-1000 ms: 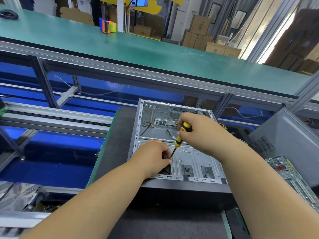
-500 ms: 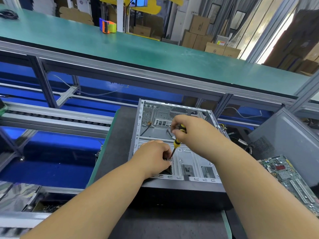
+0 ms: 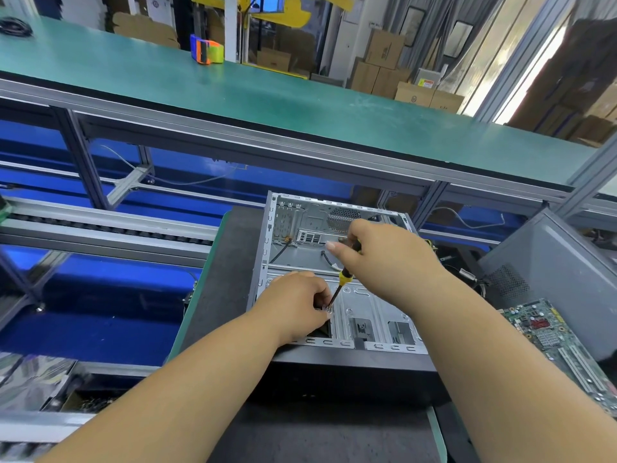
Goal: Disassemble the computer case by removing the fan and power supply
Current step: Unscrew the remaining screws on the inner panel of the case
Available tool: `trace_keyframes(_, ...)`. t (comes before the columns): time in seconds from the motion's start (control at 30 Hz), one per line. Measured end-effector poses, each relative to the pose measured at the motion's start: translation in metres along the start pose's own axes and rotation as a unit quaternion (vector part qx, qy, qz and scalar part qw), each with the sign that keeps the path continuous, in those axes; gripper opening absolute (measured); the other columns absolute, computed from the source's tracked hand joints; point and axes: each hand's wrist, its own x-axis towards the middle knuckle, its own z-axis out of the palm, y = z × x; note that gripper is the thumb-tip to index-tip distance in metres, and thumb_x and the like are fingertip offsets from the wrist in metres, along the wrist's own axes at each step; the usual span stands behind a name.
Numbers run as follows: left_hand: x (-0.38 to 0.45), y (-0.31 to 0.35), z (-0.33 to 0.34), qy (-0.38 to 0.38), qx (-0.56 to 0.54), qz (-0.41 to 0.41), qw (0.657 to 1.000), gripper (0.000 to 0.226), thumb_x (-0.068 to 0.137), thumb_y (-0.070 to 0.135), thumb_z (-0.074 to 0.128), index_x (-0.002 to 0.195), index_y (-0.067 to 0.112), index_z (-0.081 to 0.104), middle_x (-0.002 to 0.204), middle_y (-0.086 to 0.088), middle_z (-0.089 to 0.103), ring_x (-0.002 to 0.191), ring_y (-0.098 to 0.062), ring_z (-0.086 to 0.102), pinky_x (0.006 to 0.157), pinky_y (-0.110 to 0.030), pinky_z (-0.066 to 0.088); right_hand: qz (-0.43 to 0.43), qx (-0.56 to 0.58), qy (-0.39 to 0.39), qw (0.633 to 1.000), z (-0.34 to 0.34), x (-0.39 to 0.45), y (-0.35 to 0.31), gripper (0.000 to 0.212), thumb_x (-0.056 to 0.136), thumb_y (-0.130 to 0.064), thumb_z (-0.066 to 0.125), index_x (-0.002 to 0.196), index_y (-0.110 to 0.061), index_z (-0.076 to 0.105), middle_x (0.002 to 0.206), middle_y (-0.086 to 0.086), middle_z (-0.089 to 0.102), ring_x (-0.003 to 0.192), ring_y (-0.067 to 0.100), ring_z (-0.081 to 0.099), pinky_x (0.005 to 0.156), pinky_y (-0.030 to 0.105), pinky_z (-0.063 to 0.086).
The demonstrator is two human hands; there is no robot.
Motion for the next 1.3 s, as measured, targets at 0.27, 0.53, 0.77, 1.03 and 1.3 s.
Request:
trace_keyframes(0.27,0.0015,-0.0012,0.0015,0.004,0.006,0.002,1.0,0.01,0.08,0.031,0.069,0.079,0.033,0.059,0.088,0.011,0.057,0.089,-0.01,0.053,0.082,-0.028,0.047,-0.002,0.093,-0.014,0.996,-0.0067,0.0013,0.0041,0.015,0.092,-0.035,0.061,0.098,-0.022,0.054,0.082,-0.005,0.061,0.076,0.018,0.055,0.06,0.031,0.039)
trace_keyframes(0.53,0.0015,-0.0013,0.0015,0.009,-0.002,0.003,1.0,0.012,0.08,0.031,0.069,0.078,0.033,0.057,0.087,0.012,0.057,0.088,-0.009,0.053,0.081,-0.026,0.046,0.012,0.049,0.022,0.998,0.0022,-0.0051,0.003,0.02,0.096,-0.045,0.046,0.093,-0.027,0.055,0.073,-0.01,0.053,0.076,0.017,0.052,0.053,0.028,0.03)
trace_keyframes(0.77,0.001,-0.0013,0.0017,0.009,-0.003,0.0,1.0,0.015,0.079,0.032,0.07,0.077,0.035,0.055,0.087,0.012,0.057,0.087,-0.009,0.053,0.079,-0.026,0.047,-0.024,0.096,-0.02,0.995,-0.002,-0.0038,0.0036,0.013,0.098,-0.037,0.052,0.098,-0.024,0.054,0.073,-0.008,0.055,0.067,0.007,0.046,0.055,0.03,0.032)
trace_keyframes(1.03,0.0008,-0.0008,0.0021,0.012,0.001,0.001,1.0,0.019,0.079,0.03,0.068,0.072,0.036,0.051,0.084,0.012,0.055,0.084,-0.008,0.051,0.073,-0.024,0.042,-0.029,0.138,-0.042,0.989,-0.0002,-0.0049,0.0017,0.005,0.091,-0.023,0.052,0.095,-0.023,0.048,0.08,-0.002,0.055,0.066,0.016,0.046,0.06,0.034,0.039)
trace_keyframes(1.3,0.0002,0.0001,0.0007,0.006,-0.002,-0.005,1.0,0.012,0.082,0.035,0.069,0.079,0.035,0.058,0.087,0.013,0.057,0.085,-0.007,0.053,0.076,-0.026,0.043,0.003,0.08,-0.011,0.997,-0.0009,0.0029,0.0075,0.025,0.099,-0.046,0.048,0.09,-0.023,0.05,0.075,-0.007,0.056,0.067,0.013,0.049,0.051,0.029,0.029)
